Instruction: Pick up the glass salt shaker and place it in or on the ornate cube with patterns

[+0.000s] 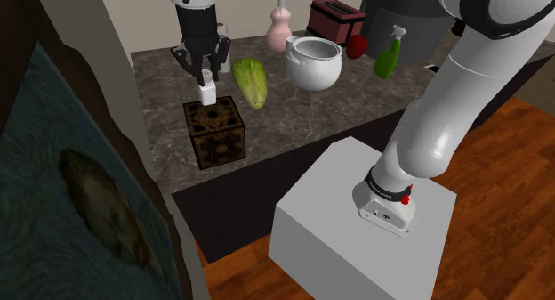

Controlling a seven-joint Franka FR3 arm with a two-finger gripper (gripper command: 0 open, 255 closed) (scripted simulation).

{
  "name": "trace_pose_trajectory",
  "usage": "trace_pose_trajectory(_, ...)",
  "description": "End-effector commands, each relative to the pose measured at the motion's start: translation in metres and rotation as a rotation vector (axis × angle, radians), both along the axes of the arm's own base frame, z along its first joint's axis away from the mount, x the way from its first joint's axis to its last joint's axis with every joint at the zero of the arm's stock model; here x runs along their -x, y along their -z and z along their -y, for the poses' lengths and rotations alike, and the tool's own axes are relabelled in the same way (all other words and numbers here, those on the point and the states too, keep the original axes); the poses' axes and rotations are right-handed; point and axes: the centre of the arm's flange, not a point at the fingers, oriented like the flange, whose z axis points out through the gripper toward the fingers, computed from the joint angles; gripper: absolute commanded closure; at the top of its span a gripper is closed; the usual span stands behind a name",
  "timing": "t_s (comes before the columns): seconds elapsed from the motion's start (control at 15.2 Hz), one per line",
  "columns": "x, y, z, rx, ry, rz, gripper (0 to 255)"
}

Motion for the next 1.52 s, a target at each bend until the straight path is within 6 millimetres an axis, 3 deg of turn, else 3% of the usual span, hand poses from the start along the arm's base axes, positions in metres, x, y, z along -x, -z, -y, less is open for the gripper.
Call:
trace_pose_trajectory(0.0,0.0,0.011,0.001,0.0,0.0,0.001,255)
trace_pose_trajectory(0.26,0.0,0.033,0.001,0.0,0.0,0.001,255)
trace_pose_trajectory(0.79,0.0,0.033,0.001,0.0,0.0,0.001,255)
trace_pose_trajectory(0.86,0.0,0.033,0.001,0.0,0.0,0.001,0)
trace_pose_trajectory(1.19,0.0,0.033,0.001,0.0,0.0,0.001,0)
trace_pose_trajectory(1.45,0.0,-0.017,0.001,0.0,0.0,0.001,0)
